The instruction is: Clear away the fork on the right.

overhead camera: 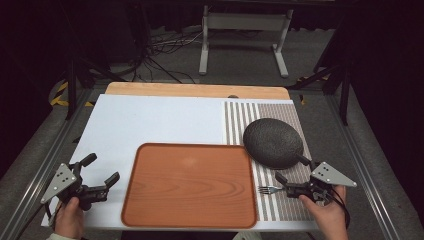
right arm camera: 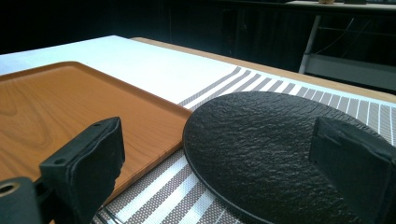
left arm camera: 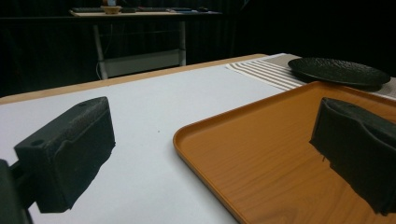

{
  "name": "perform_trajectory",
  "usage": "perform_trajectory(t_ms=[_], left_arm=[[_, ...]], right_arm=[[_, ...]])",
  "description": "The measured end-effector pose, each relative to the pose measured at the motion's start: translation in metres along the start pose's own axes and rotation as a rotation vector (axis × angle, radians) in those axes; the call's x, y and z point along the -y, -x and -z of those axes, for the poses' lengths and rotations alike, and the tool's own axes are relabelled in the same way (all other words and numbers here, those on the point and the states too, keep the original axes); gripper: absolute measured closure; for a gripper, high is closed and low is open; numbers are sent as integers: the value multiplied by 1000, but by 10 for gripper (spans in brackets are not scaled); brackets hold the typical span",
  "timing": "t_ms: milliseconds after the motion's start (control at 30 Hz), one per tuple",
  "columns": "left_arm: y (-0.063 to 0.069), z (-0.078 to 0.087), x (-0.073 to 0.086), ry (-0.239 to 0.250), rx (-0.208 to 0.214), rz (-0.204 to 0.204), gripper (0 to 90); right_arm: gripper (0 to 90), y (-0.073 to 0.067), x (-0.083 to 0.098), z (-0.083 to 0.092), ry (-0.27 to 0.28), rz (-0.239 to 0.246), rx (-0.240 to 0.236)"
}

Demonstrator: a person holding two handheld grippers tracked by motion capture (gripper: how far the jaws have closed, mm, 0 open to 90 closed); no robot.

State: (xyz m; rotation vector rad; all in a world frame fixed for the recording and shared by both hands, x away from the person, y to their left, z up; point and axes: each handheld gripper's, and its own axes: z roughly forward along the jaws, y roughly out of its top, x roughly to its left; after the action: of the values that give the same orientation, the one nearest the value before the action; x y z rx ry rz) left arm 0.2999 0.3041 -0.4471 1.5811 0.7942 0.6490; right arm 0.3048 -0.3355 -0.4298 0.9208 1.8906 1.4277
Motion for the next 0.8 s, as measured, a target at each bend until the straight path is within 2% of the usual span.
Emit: perform_trajectory(t_ms=[333, 567, 800], left_arm=[[2, 0, -1, -9, 2, -25, 4], [2, -2, -2, -28, 4, -27, 4], [2, -2, -2, -23, -3, -23, 5]], right_arm=[[45, -1, 0, -1, -7, 1, -8], [45, -2, 0, 2, -2, 2, -8], [45, -3, 1, 1, -11, 3, -13]])
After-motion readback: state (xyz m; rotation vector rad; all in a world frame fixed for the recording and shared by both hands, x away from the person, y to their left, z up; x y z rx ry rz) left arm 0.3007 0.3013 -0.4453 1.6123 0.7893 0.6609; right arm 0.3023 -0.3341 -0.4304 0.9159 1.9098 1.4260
